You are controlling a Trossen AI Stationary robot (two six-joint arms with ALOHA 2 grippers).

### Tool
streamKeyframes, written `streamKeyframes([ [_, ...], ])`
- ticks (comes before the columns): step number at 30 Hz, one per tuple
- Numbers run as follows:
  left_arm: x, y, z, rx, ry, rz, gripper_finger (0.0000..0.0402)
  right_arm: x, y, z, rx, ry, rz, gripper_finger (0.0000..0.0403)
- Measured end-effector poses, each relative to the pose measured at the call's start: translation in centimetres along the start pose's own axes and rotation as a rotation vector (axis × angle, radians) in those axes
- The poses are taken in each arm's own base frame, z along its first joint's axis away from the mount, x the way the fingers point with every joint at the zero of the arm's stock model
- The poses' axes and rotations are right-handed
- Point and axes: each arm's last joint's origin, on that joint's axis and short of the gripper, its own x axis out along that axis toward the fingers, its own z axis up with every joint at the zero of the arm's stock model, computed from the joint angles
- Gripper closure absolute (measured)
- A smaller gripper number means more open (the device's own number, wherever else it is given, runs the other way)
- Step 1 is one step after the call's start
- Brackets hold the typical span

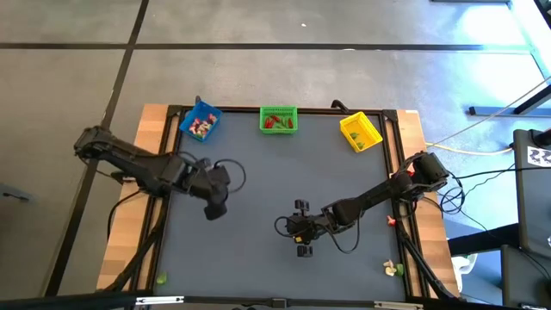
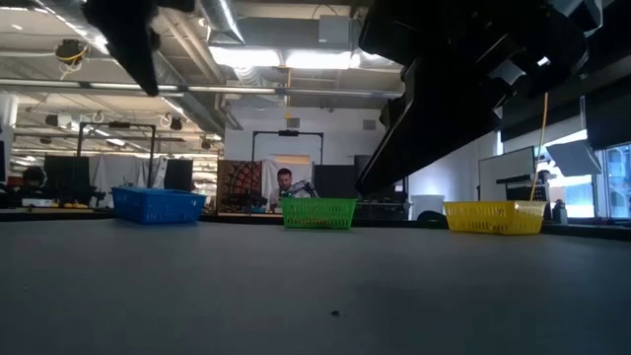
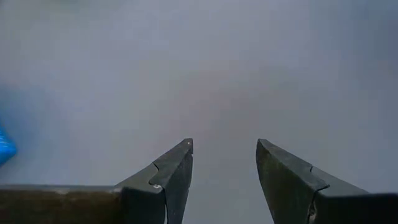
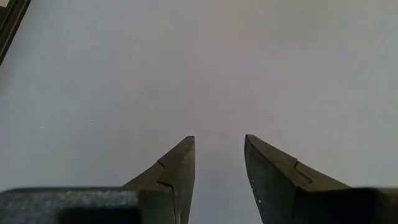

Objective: Sort produce into baskets
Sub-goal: Put the green chili pepper into the yellow bin

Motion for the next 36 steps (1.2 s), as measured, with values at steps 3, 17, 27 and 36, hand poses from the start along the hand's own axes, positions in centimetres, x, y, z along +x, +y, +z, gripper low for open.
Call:
streamKeyframes([
  [3, -0.5, -1.2, -1.0, 0.0, 0.001, -0.031, 0.0231, 0.0, 0.0, 0.0, 0.0, 0.0, 0.0, 0.0265],
  [17, -1.9, -6.0, -5.2, 0.028, 0.065, -0.197, 0.0231, 0.0, 0.0, 0.0, 0.0, 0.0, 0.009, 0.0265],
  [27, -0.9, -9.4, -8.9, 0.049, 0.314, -0.235, 0.0231, 0.0, 0.0, 0.1, 0.001, -0.005, 0.01, 0.0265],
  [36, 0.4, -11.5, -11.7, -0.12, 0.517, -0.15, 0.0231, 0.0, 0.1, 0.1, 0.008, -0.011, 0.022, 0.0265],
])
